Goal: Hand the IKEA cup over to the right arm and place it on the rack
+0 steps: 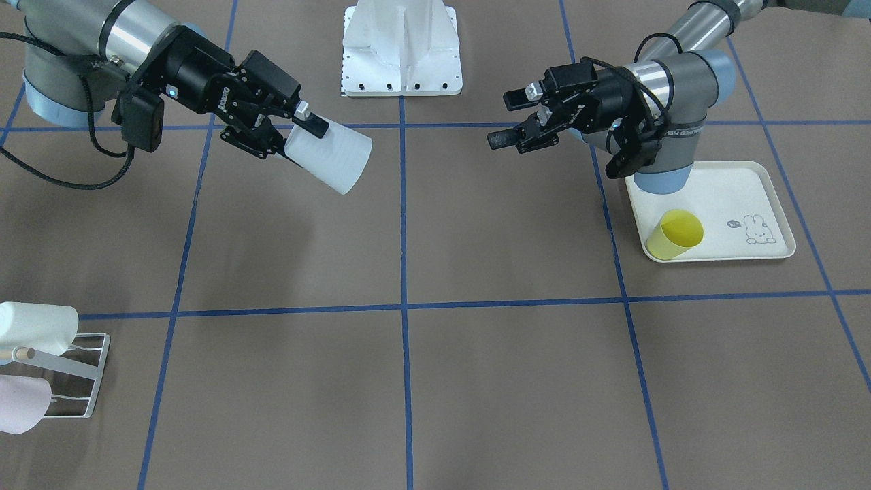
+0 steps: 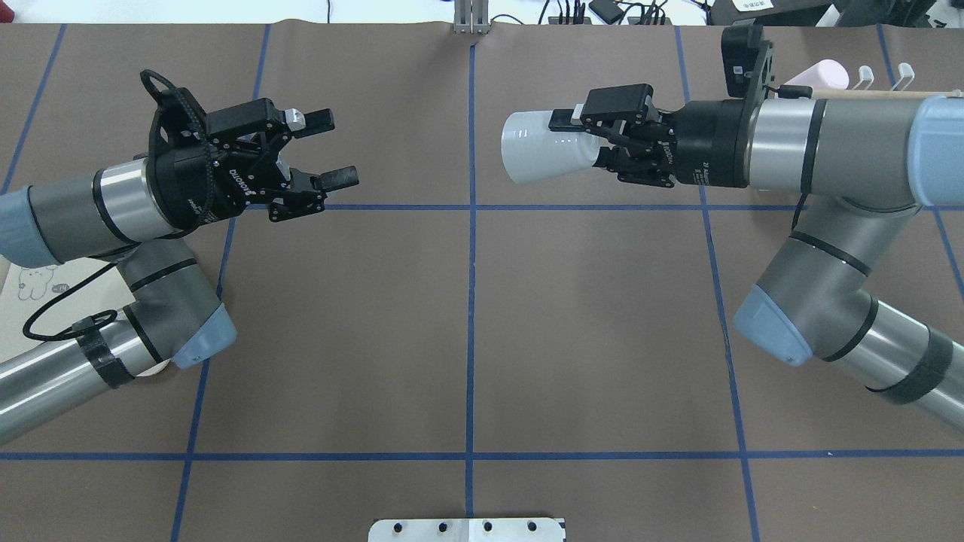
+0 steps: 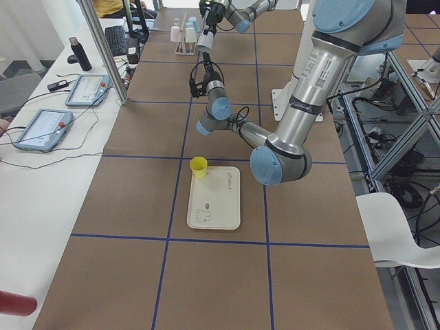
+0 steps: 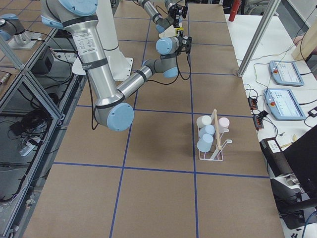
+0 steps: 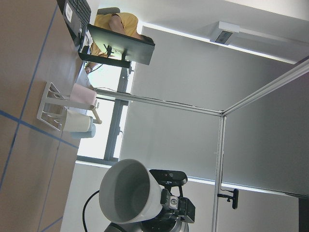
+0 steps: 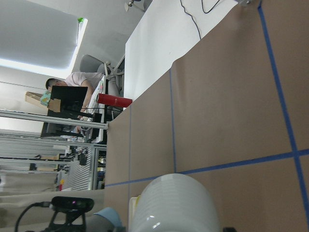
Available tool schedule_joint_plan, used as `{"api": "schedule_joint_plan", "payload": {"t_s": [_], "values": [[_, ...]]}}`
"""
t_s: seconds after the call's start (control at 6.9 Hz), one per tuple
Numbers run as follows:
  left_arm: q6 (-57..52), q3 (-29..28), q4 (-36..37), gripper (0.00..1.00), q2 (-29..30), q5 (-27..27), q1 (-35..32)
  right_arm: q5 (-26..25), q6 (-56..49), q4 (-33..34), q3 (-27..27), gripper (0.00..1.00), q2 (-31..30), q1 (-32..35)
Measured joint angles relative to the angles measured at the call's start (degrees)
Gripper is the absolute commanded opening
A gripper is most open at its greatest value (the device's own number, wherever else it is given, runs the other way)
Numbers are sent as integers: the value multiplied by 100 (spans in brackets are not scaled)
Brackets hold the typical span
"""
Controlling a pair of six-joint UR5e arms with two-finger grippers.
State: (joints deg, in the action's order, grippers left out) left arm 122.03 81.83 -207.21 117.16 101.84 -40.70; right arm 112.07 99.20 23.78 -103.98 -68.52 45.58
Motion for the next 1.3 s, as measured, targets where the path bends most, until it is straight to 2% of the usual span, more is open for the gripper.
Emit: {"api": "schedule_joint_plan", "payload": {"t_s": [0.29, 0.58, 0.87, 1.01, 1.3], "values": [[-468, -43, 271, 90, -11, 144, -37, 78, -1334, 1206, 8, 4, 21, 345], [-795, -34, 477, 91, -57, 459, -127, 157, -2820, 2736, 80, 0, 134, 961], [-864, -19, 501, 91, -163, 525, -171, 339, -4343, 4225, 397, 0, 465, 1677], [-870, -13, 501, 91, -200, 534, -182, 693, -5004, 4531, 797, 0, 606, 2129], [-873, -11, 500, 91, -225, 532, -189, 1791, -6026, 4846, 2086, 0, 1130, 3080]]}}
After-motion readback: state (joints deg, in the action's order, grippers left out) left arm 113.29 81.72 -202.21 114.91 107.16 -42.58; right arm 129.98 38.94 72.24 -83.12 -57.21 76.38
